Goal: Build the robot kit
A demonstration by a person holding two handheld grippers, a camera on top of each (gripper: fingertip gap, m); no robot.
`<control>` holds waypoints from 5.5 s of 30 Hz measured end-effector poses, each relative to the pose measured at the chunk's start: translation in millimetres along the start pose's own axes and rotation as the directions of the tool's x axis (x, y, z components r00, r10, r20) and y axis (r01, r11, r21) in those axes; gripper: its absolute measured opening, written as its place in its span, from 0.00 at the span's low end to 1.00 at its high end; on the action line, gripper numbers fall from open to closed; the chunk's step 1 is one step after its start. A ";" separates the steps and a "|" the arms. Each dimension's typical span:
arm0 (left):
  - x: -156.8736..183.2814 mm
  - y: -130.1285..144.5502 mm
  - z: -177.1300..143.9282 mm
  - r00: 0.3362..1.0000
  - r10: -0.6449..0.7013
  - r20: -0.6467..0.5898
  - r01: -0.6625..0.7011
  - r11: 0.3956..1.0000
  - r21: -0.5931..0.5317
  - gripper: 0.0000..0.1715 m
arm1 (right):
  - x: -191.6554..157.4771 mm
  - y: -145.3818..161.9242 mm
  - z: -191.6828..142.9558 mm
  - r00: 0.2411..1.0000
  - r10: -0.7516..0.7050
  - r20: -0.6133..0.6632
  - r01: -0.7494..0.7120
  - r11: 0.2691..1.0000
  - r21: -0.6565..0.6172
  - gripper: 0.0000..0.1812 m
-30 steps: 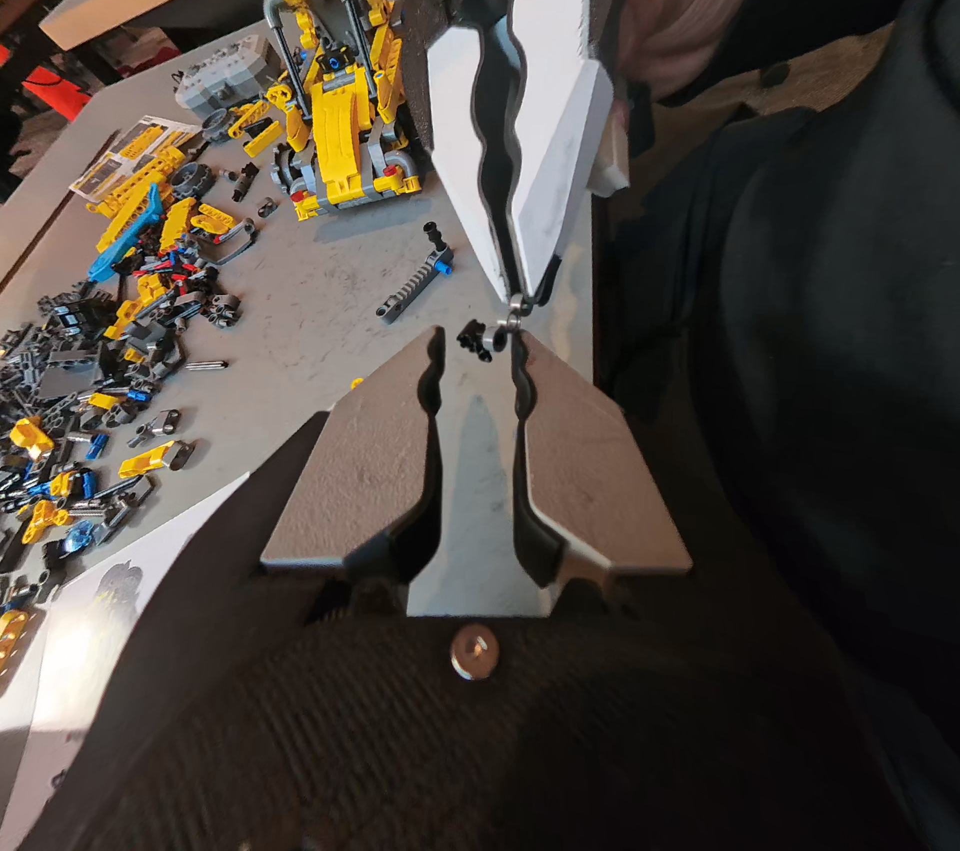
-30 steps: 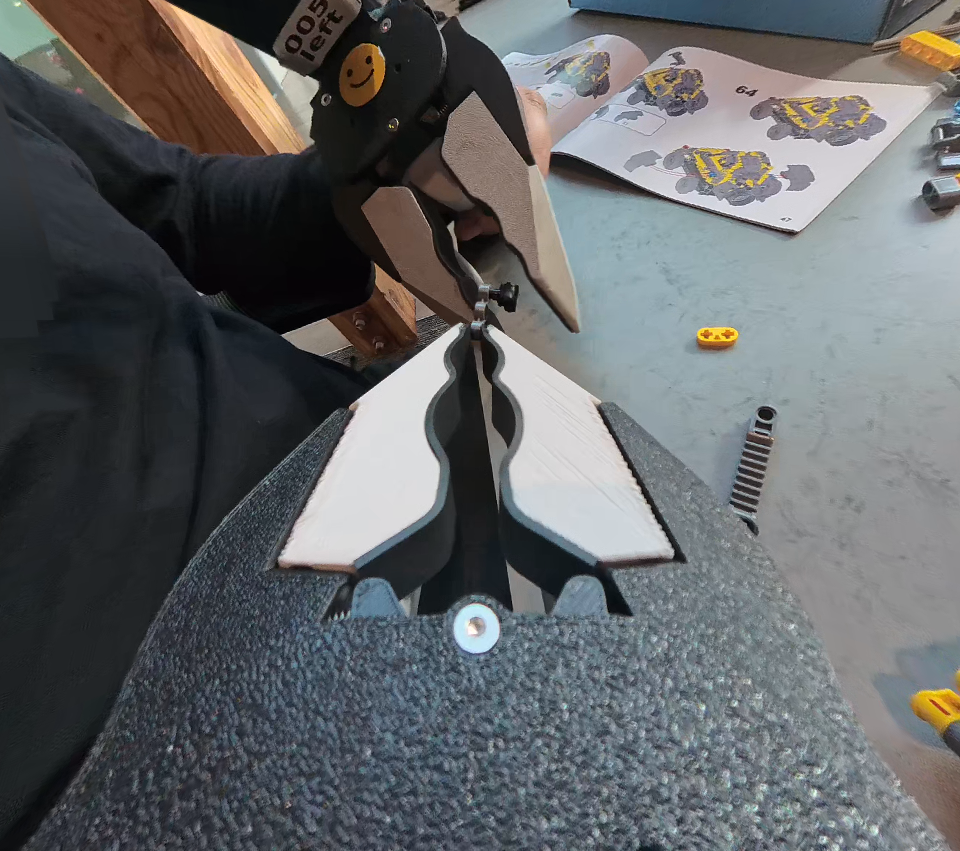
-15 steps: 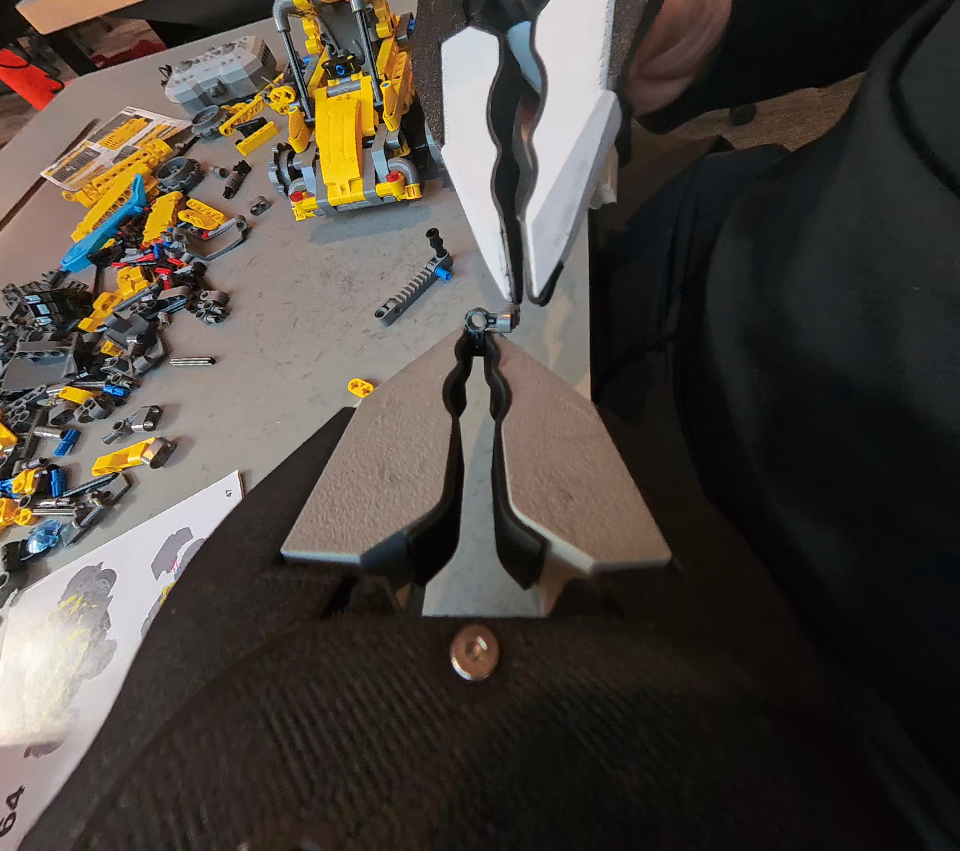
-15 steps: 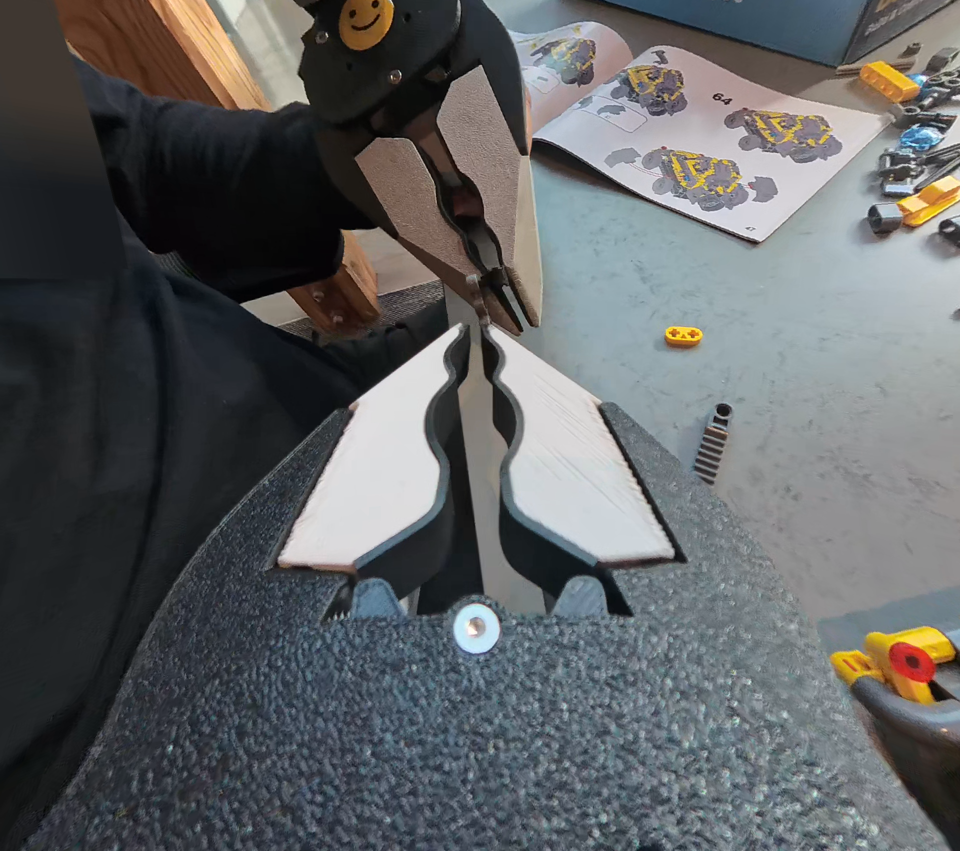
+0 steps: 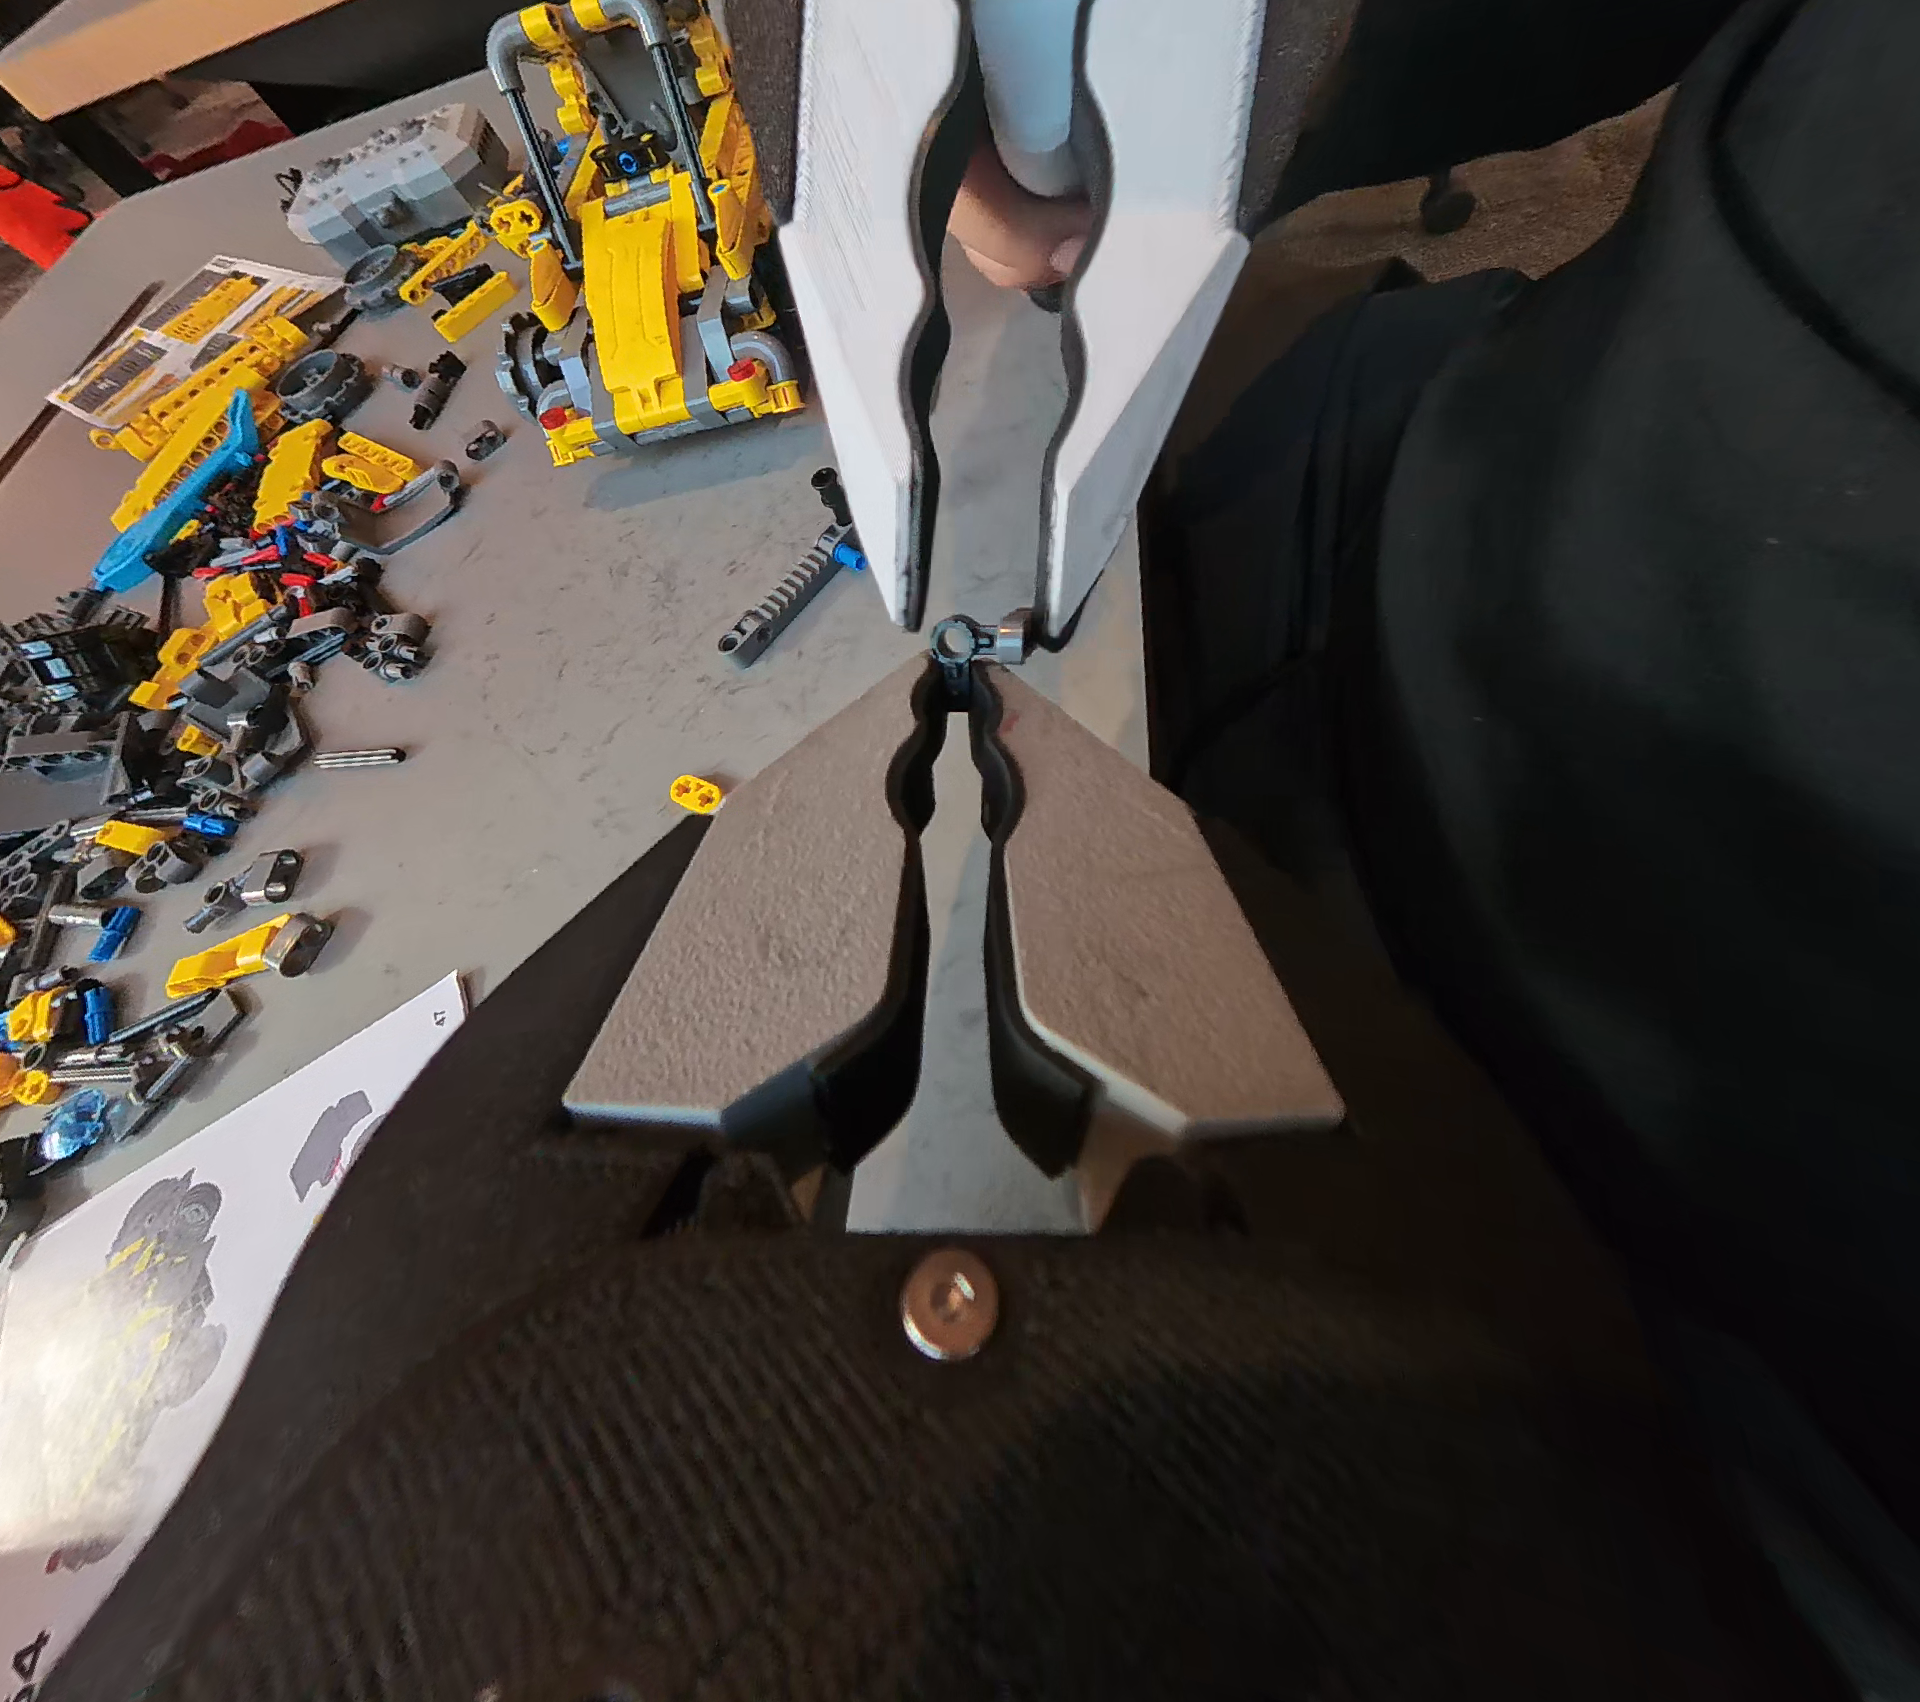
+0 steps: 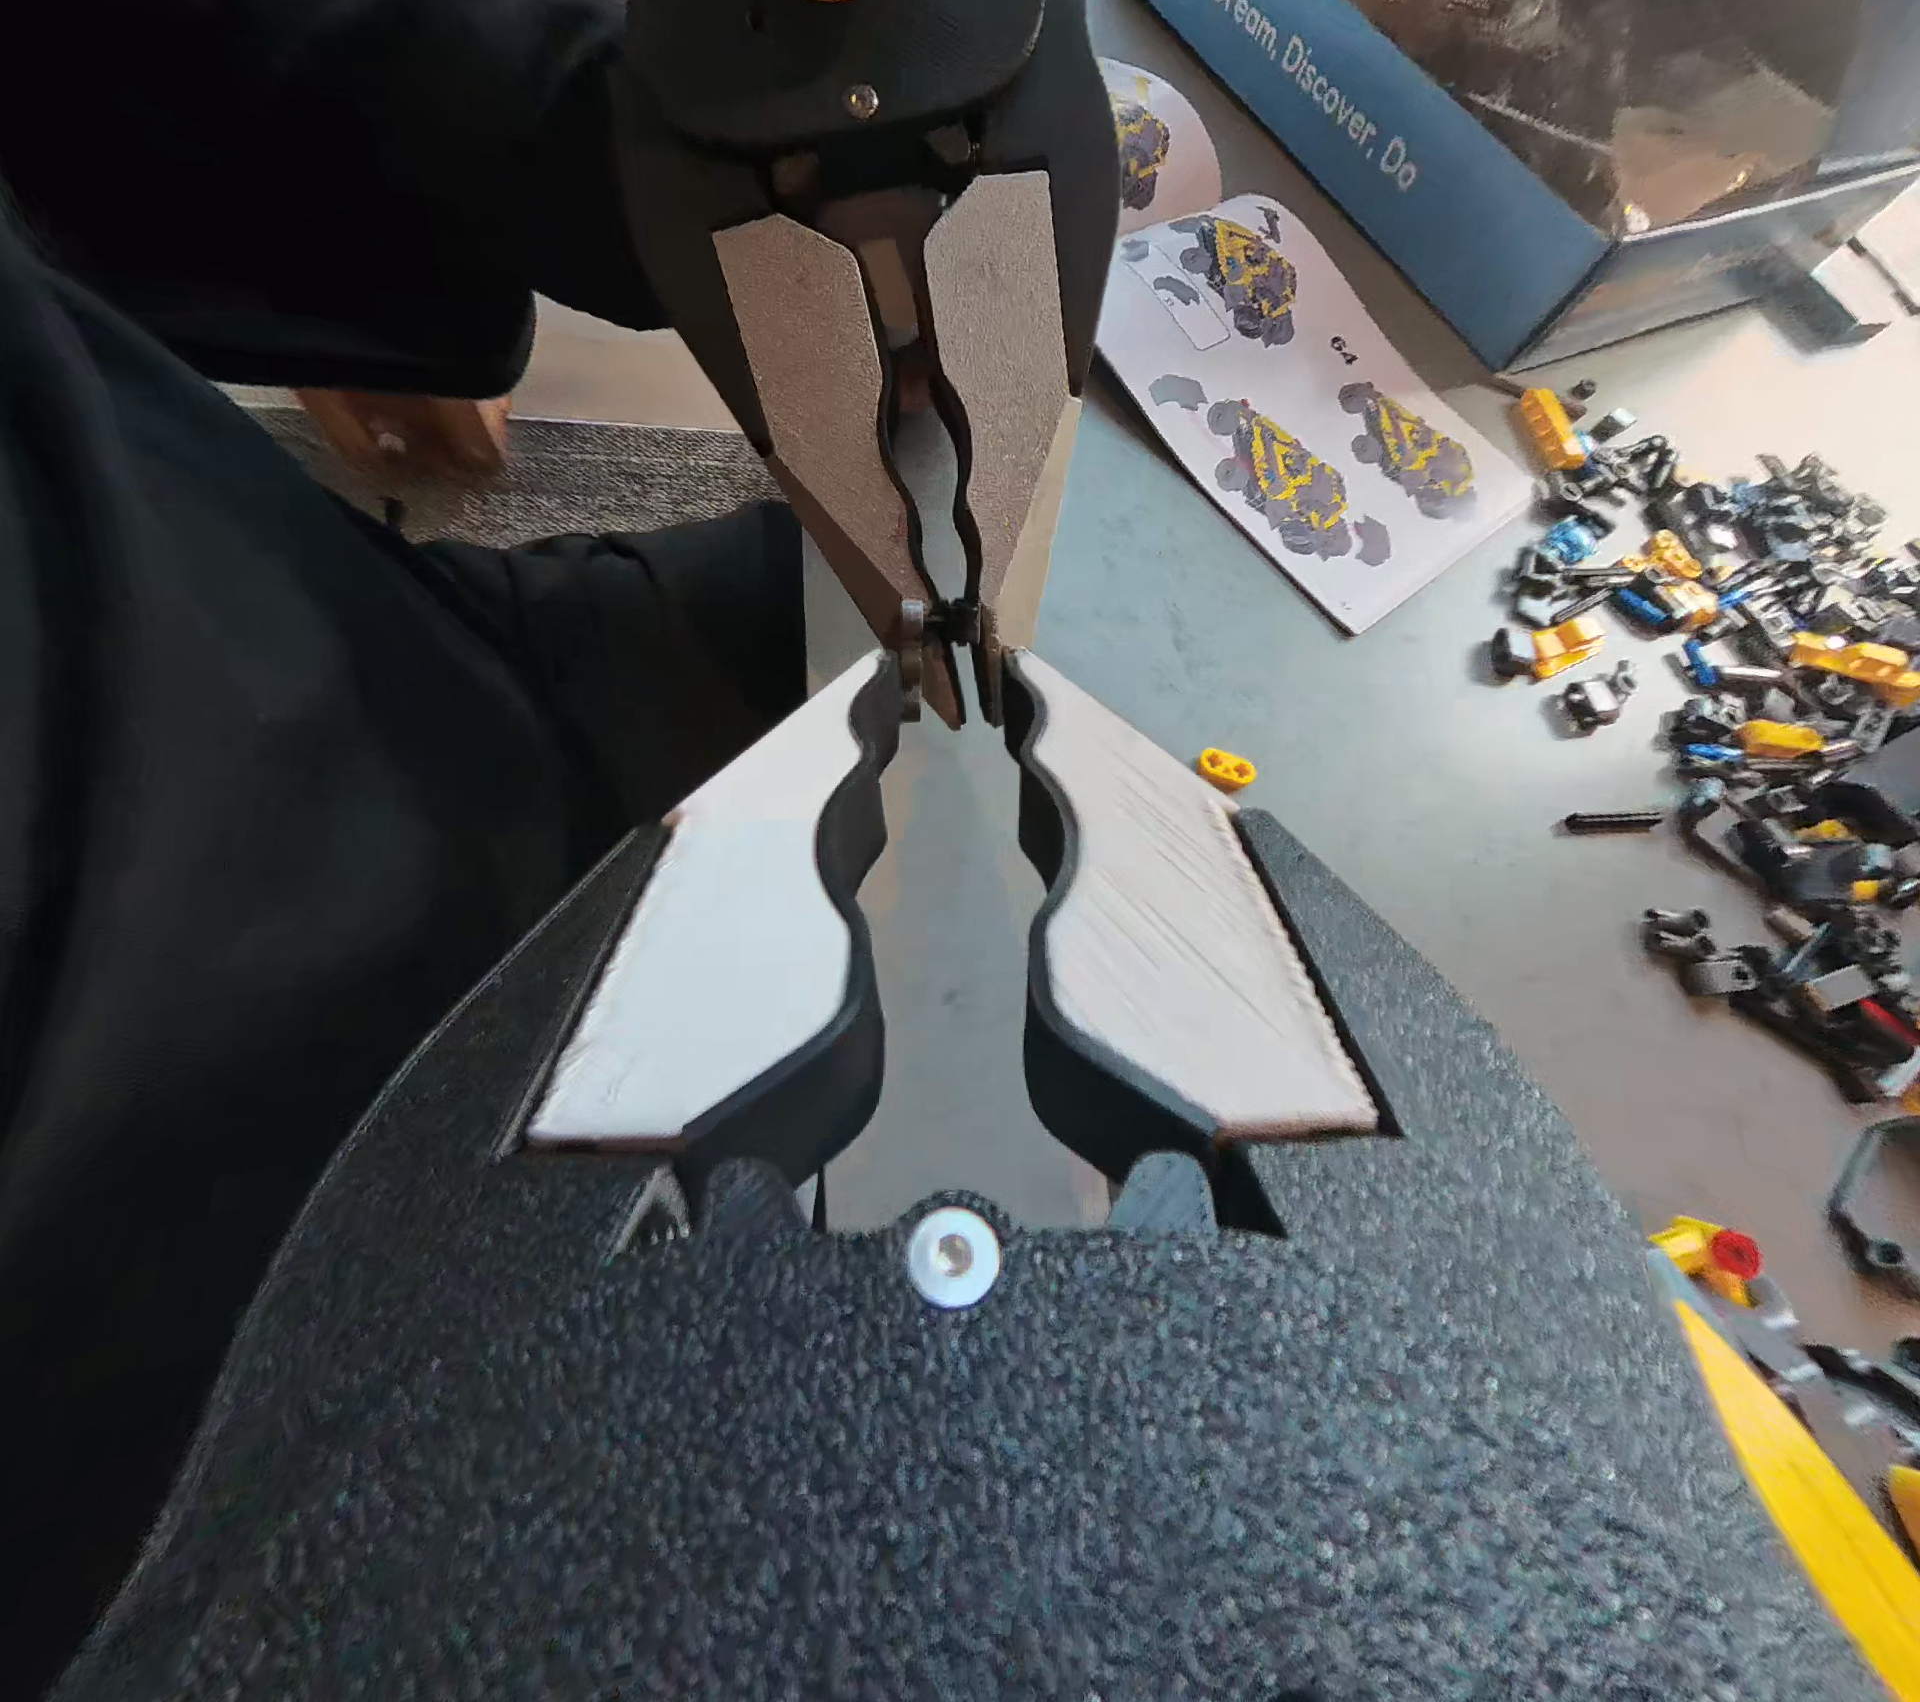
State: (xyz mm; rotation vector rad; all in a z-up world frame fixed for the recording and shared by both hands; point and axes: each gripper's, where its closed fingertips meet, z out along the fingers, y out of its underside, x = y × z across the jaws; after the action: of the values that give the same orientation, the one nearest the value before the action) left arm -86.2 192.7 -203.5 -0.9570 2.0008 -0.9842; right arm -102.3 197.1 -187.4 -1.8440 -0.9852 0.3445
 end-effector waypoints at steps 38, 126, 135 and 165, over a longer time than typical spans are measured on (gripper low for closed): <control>10.3 -17.6 -13.9 0.987 -0.095 -0.127 0.111 0.985 0.133 0.01 | -11.6 -11.6 -5.4 0.992 -0.116 0.045 0.114 0.993 0.037 0.08; -20.6 -37.8 -27.6 0.855 -0.434 -0.282 0.506 0.816 0.279 0.07 | 13.4 -24.0 -22.3 0.941 0.253 0.225 -0.293 0.942 0.165 0.10; -14.6 -39.4 -25.7 0.850 -0.428 -0.309 0.508 0.820 0.264 0.07 | 18.1 -29.3 -19.0 0.931 0.282 0.233 -0.331 0.920 0.208 0.10; 0.7 -41.3 -25.2 0.885 -0.348 -0.310 0.430 0.866 0.254 0.06 | 0.8 -30.0 -19.2 0.913 0.255 0.318 -0.337 0.911 0.238 0.07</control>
State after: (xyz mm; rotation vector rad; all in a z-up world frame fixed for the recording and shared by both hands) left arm -94.7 182.3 -157.0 -1.1246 1.7957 -1.6764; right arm -104.4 191.4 -152.3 -1.7012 -0.7832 0.9129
